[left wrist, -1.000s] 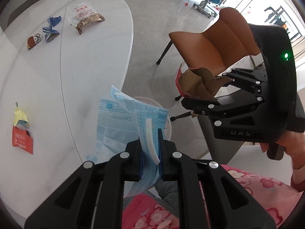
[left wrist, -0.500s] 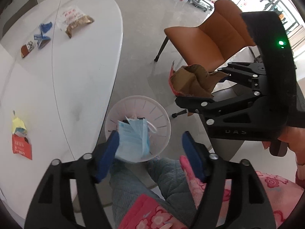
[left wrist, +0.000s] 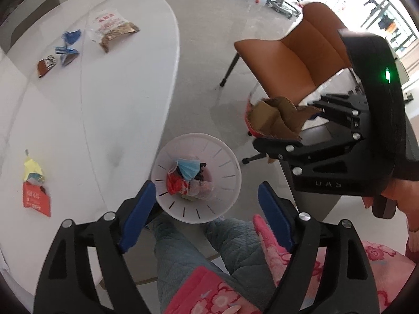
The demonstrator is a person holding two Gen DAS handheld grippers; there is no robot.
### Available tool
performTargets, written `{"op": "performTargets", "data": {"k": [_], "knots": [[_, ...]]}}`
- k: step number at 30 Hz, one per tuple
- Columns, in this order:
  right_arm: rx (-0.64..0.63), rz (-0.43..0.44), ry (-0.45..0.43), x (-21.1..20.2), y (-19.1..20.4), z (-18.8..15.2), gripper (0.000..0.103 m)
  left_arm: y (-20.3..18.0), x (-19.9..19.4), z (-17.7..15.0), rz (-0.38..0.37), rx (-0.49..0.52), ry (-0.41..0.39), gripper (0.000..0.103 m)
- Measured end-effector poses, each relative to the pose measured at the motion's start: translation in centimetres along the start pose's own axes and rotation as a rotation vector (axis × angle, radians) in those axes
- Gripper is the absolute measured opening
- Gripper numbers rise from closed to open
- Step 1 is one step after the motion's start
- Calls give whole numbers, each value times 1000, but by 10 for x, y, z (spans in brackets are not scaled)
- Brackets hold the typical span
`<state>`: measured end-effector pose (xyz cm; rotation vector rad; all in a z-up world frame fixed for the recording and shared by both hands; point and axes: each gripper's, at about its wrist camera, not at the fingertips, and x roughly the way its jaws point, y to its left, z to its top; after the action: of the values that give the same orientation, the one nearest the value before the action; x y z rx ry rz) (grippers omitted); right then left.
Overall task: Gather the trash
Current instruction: 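Carry mask and brown paper over the wastebasket and open both tools to drop them, then move both tools back over the table toward the snack wrapper and clear bag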
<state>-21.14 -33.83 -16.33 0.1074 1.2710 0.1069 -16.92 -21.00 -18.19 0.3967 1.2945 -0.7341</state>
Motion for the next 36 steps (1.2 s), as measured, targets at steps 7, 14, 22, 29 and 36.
{"op": "performTargets", "data": {"k": [7,14,22,29,36], "knots": [[-41,31,35,9,15,0,78,37,-19,-11,51,-110,-23,89],[-15,-19,3,1,13,9,99,82,-42,-20,120,-262,-74,91],[44,-34,-49,-13,4,32,101,125,-66,-30,224,-401,-132,92],[23,-9,-87,-23,19,50,101,161,-89,-47,286,-501,-175,95],[-24,4,-88,-23,37,61,101,182,-97,-65,304,-591,-187,95]]}}
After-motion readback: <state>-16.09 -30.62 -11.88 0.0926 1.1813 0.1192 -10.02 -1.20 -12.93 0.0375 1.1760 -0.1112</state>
